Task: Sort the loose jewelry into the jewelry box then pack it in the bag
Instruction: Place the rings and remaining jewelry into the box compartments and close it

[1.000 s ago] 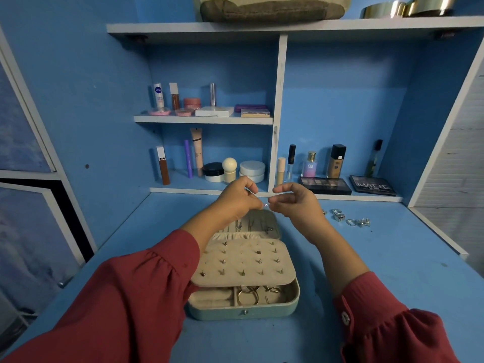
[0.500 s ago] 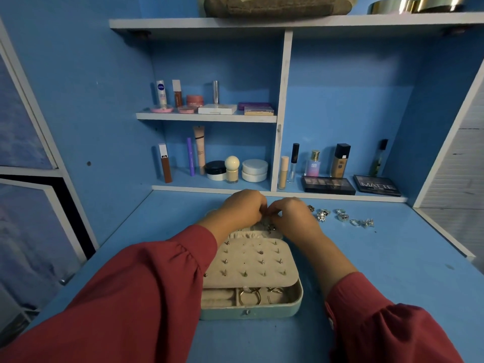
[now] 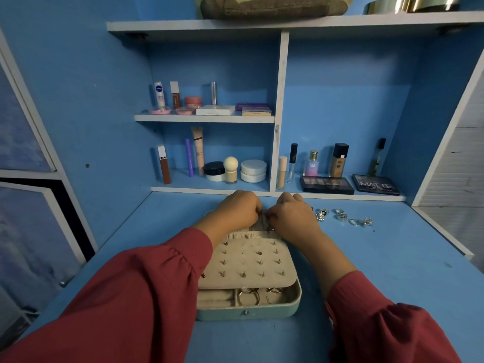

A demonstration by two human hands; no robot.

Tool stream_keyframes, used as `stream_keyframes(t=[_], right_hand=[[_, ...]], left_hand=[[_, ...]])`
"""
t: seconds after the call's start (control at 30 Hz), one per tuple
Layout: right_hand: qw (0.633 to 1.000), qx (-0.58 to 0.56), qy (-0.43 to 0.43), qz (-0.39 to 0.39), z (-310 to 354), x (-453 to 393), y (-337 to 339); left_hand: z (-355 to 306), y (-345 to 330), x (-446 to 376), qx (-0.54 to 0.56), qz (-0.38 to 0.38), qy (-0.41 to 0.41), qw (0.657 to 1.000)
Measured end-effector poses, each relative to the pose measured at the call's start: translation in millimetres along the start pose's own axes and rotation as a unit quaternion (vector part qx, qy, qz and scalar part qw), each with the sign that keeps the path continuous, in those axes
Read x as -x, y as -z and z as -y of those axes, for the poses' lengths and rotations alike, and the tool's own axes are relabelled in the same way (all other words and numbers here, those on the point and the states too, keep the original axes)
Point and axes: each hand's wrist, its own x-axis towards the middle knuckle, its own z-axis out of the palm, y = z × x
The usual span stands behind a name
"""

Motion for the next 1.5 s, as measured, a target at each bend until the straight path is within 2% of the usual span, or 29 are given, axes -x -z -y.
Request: stream_keyframes(t=[0.1,0.2,0.47,0.63,0.77,0.93,1.3,1.5], right_hand=[[0.999,-0.048,-0.021,-0.015,-1.6,1.7,2.6],[0.996,-0.078,-0.046,-0.019,-3.4,2.5,6.3],[0.997,-0.047,-0.04,0.048,-8.6,5.0,15.4],[0.989,-0.131,-0.053,0.045,-13.7,6.2,19.7],[0.984,-0.156,-0.055,0.066,-11.7,8.0,22.5],[0.982,-0.161,-0.052,0.084,-14.4,4.9,20.4],[0.984,-0.136,0.027,0.11,-11.9,8.4,22.0],[0.984,-0.112,0.043,0.13,-9.3,3.3,17.1]], left_hand=[[1.8,3.6,1.1,0.029,-0.015,0.001,0.999],[2.4,4.1,3.5,0.027,0.007,-0.02,0.999],[9.0,-2.0,10.0,0.022,0.036,-0.02,0.999],[11.9,1.3,15.2,0.045,0.029,-0.034,0.998],[10.5,3.5,18.2,0.045,0.012,-0.026,0.999],[5.2,8.7,26.9,0.056,0.081,-0.05,0.994],[-2.3,9.6,33.5,0.104,0.082,-0.061,0.989],[-1.8,8.8,30.2,0.114,0.049,-0.071,0.99]])
